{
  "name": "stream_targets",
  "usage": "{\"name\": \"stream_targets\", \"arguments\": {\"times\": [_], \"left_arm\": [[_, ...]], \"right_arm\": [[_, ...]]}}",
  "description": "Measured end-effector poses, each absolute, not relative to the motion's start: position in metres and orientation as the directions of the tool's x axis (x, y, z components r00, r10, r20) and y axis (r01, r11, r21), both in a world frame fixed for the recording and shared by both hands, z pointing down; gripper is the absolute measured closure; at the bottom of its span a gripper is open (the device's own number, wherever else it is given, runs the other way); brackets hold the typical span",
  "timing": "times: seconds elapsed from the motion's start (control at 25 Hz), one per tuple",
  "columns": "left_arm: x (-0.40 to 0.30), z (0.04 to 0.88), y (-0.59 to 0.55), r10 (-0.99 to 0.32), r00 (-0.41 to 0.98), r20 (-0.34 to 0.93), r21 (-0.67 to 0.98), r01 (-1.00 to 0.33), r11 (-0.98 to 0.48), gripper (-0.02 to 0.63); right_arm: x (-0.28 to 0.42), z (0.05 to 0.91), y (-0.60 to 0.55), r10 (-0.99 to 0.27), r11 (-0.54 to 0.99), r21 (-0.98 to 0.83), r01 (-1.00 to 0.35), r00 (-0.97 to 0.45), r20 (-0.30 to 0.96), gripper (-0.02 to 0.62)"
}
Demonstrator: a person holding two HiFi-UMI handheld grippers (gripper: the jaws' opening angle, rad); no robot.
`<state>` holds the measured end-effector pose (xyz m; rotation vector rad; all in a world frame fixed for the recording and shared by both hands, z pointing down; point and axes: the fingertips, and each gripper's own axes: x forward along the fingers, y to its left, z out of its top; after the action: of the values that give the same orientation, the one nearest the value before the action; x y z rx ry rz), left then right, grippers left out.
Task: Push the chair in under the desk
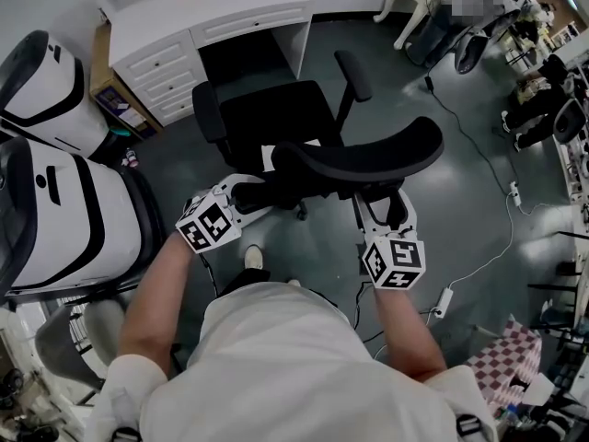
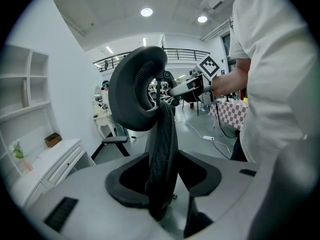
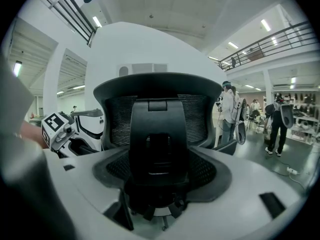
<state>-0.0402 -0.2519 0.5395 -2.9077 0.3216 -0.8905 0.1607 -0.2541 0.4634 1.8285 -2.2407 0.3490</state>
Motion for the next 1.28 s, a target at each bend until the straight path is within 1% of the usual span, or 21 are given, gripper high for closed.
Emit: {"name": "stream_targets", "arguments": {"times": [1.0,1.28], "left_arm": [[-0.068,0.540,-0.339,-0.192,0.816,0.546,-0.137,-0.140,-0.981,0.437],[-0.069,0.538,-0.366,-0.195,0.811,0.551,-0.129,-0.149,-0.980,0.436]], "right_arm": [[0.135,0.465,-0.336,-0.943,0.123,-0.053,-0.991,-0.133,0.305,0.281],[0.134,0.464,-0.364,-0.939,0.129,-0.060,-0.990,-0.141,0.313,0.281]]}}
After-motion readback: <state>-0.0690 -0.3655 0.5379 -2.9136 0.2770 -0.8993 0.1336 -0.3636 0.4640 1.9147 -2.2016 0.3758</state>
